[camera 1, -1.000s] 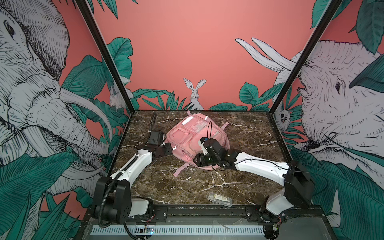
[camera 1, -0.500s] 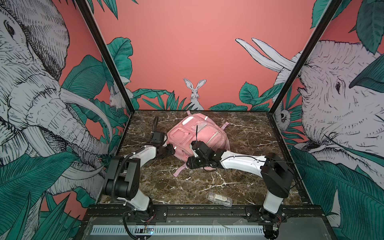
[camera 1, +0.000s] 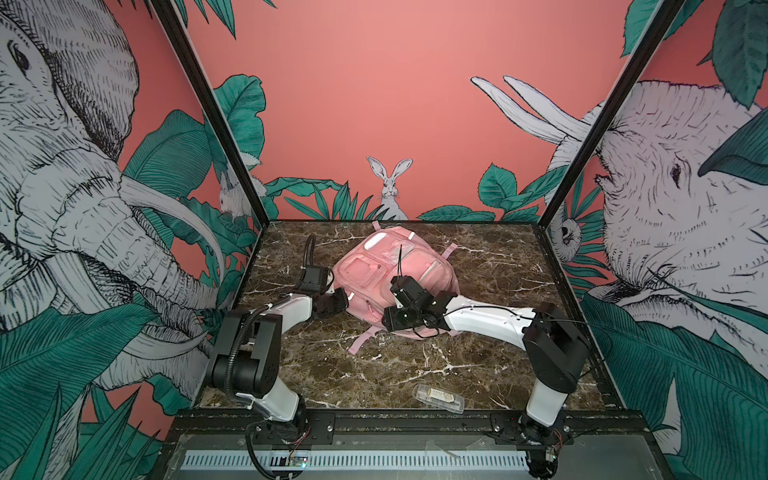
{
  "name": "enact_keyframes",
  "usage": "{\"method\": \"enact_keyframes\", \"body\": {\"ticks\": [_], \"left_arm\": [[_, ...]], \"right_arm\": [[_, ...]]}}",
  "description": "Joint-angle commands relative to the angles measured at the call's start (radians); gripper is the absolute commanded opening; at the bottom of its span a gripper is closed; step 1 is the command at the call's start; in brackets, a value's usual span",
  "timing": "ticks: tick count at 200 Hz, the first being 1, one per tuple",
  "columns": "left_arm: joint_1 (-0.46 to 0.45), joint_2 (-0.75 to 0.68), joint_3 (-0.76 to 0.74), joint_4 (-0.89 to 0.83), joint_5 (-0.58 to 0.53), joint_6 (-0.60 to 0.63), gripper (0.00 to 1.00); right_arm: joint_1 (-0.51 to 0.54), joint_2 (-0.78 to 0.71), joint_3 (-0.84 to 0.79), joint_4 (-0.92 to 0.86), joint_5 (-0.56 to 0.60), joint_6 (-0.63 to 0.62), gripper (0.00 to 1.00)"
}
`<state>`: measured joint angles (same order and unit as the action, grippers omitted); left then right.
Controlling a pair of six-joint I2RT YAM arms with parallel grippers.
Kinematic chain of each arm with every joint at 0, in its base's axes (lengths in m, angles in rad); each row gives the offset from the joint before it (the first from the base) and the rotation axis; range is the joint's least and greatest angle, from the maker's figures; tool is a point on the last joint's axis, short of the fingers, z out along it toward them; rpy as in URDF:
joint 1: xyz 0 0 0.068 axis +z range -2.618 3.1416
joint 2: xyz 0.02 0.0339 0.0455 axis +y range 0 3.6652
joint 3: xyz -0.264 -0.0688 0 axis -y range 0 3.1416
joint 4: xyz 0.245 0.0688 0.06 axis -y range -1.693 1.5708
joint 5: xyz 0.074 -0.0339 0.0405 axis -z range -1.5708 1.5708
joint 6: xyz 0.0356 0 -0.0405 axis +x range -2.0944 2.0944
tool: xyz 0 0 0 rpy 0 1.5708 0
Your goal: Pack the student bag
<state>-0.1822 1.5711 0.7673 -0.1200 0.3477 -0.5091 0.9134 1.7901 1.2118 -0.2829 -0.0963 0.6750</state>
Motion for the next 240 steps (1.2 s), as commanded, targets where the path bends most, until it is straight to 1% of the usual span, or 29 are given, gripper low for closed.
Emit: {"method": "enact_keyframes", "body": {"ticks": [1,31,55,70,102,105,115,142,205,240], "left_arm": [[0.003,-0.071,-0.036,-0.010,0.033,-0.016,0.08],[0.000,-0.105,-0.055,-0.012,0.049,-0.027,0.07],[-0.008,-0.121,-0.066,-0.012,0.052,-0.035,0.07],[-0.014,-0.127,-0.071,-0.011,0.054,-0.042,0.07],[-0.037,-0.132,-0.086,-0.004,0.048,-0.055,0.07],[-0.039,-0.132,-0.088,-0.002,0.048,-0.056,0.07],[-0.048,-0.130,-0.092,0.003,0.048,-0.061,0.07],[-0.063,-0.132,-0.097,0.010,0.042,-0.072,0.07],[-0.068,-0.143,-0.098,-0.004,0.033,-0.066,0.07],[-0.068,-0.138,-0.099,-0.004,0.036,-0.065,0.07]], "right_arm": [[-0.016,-0.028,0.002,-0.007,0.044,-0.062,0.51],[0.006,-0.020,0.009,0.043,-0.009,-0.075,0.44],[0.036,0.013,0.042,0.053,-0.023,-0.084,0.39],[0.050,0.031,0.062,0.058,-0.022,-0.089,0.38],[0.057,0.074,0.094,0.061,-0.027,-0.092,0.35],[0.056,0.076,0.123,0.061,-0.028,-0.093,0.35],[0.058,0.089,0.142,0.060,-0.032,-0.099,0.35],[0.056,0.124,0.178,0.024,0.011,-0.117,0.34],[0.055,0.163,0.200,-0.007,0.056,-0.145,0.33],[0.052,0.186,0.211,0.003,0.040,-0.144,0.32]]}}
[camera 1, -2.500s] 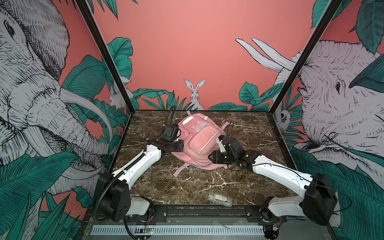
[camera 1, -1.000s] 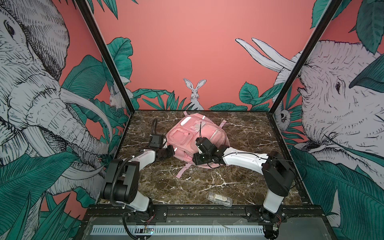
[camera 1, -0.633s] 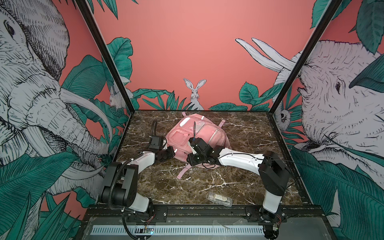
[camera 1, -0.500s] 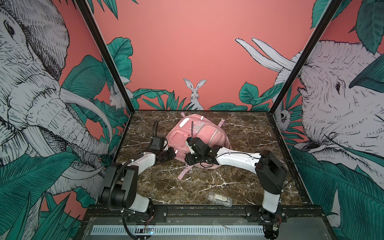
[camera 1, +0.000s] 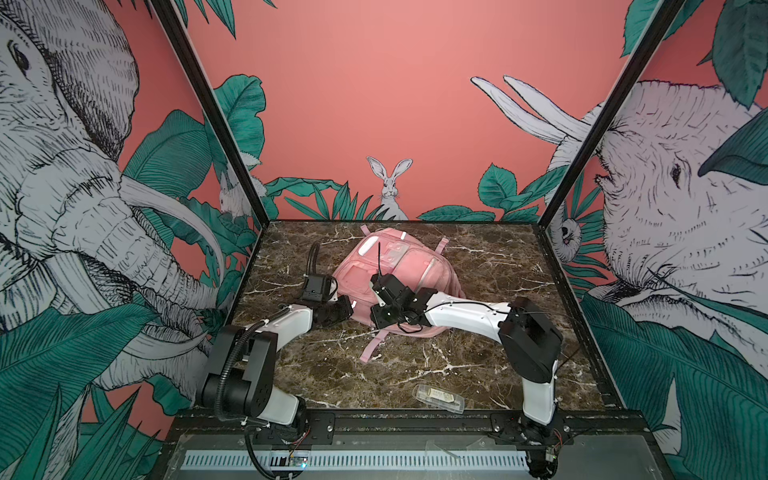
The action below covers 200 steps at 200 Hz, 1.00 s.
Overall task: Pack the student bag
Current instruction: 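Grasp the zipper pull with the right gripper while left holds the bag side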
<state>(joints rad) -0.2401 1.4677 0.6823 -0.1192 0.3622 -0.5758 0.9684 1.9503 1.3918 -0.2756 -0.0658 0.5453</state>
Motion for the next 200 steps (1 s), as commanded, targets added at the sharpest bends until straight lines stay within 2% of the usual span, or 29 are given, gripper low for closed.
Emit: {"method": "enact_keyframes", "body": {"ticks": [1,200], "left_arm": [[-0.011,-0.035,-0.013,-0.005,0.021,0.002,0.07],[-0.011,-0.041,-0.026,-0.008,0.020,0.003,0.07]], "right_arm": [[-0.003,0.026,0.031,-0.005,0.010,-0.014,0.32],[-0.036,0.151,0.097,0.009,0.007,0.000,0.26]]}}
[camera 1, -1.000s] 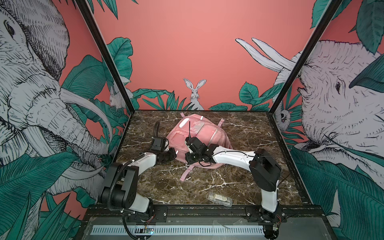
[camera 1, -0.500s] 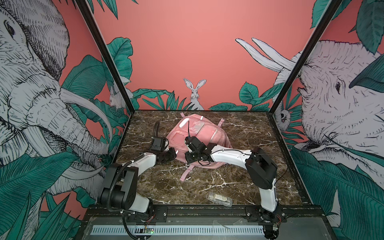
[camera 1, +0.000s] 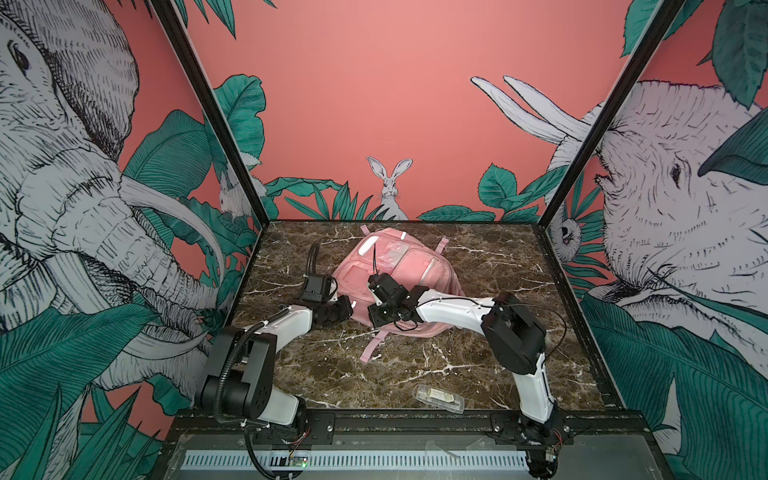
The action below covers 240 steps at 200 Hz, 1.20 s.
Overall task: Pack the student bag
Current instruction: 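Grasp the zipper pull with the right gripper while left holds the bag side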
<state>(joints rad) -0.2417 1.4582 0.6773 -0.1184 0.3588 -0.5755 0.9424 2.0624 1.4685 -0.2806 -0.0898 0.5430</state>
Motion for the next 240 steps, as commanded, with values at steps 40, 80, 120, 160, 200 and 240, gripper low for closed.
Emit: {"method": "enact_keyframes", "body": {"ticks": [40,80,120,160,200,240], "left_arm": [[-0.010,-0.028,-0.022,-0.006,0.017,0.006,0.07],[-0.010,-0.024,-0.022,-0.007,0.011,0.008,0.07],[-0.009,-0.019,-0.002,-0.024,-0.018,-0.001,0.06],[0.001,-0.012,0.038,-0.053,-0.074,-0.003,0.01],[0.027,0.003,0.087,-0.067,-0.110,-0.002,0.00],[0.075,0.020,0.121,-0.072,-0.133,0.000,0.00]], "right_arm": [[-0.017,0.048,0.030,0.014,0.044,0.004,0.20],[-0.017,0.031,0.012,0.012,0.050,0.002,0.14],[-0.018,-0.029,-0.032,-0.002,0.040,-0.002,0.08],[-0.021,-0.106,-0.091,-0.025,0.005,0.000,0.06],[-0.031,-0.196,-0.200,-0.045,-0.023,-0.001,0.06],[-0.053,-0.325,-0.333,-0.102,0.011,-0.020,0.06]]}}
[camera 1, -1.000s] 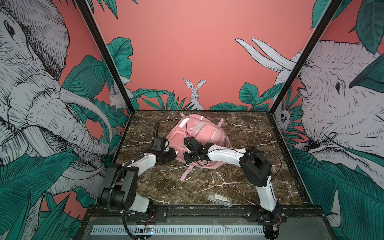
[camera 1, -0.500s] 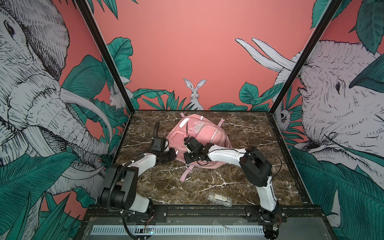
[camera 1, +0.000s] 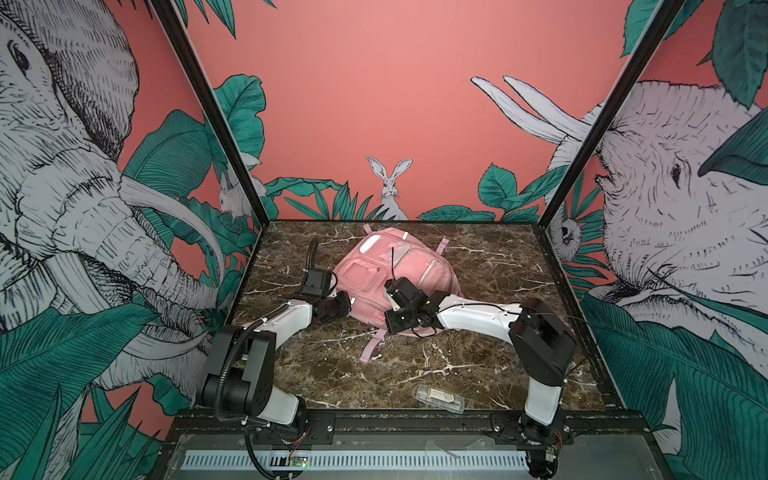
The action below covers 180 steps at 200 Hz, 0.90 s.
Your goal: Pack the student bag
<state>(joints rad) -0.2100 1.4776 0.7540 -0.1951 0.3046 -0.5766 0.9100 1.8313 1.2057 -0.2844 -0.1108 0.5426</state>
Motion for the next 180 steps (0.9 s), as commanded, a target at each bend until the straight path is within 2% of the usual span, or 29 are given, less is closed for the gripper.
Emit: {"method": "enact_keyframes", "body": {"ticks": [1,62,94,124,138,162,180], "left_arm": [[0.044,0.001,0.045,0.005,-0.079,0.001,0.00],[0.076,0.061,0.092,0.021,-0.081,-0.003,0.00],[0.088,0.119,0.153,0.023,-0.078,0.005,0.00],[0.089,0.187,0.227,0.018,0.000,0.013,0.00],[0.088,0.176,0.223,0.022,0.004,0.010,0.12],[0.087,0.128,0.194,0.014,0.019,0.026,0.40],[0.087,0.082,0.158,-0.001,0.042,0.038,0.51]], "right_arm": [[-0.021,-0.098,-0.072,-0.100,0.032,-0.020,0.06],[-0.113,-0.277,-0.243,-0.169,0.109,-0.069,0.06],[-0.114,-0.263,-0.215,-0.186,0.118,-0.080,0.06],[-0.075,-0.239,-0.165,-0.160,0.081,-0.072,0.04],[-0.047,-0.204,-0.128,-0.165,0.078,-0.073,0.04],[-0.005,-0.177,-0.076,-0.167,0.068,-0.069,0.03],[0.019,-0.156,-0.043,-0.167,0.062,-0.065,0.03]]}}
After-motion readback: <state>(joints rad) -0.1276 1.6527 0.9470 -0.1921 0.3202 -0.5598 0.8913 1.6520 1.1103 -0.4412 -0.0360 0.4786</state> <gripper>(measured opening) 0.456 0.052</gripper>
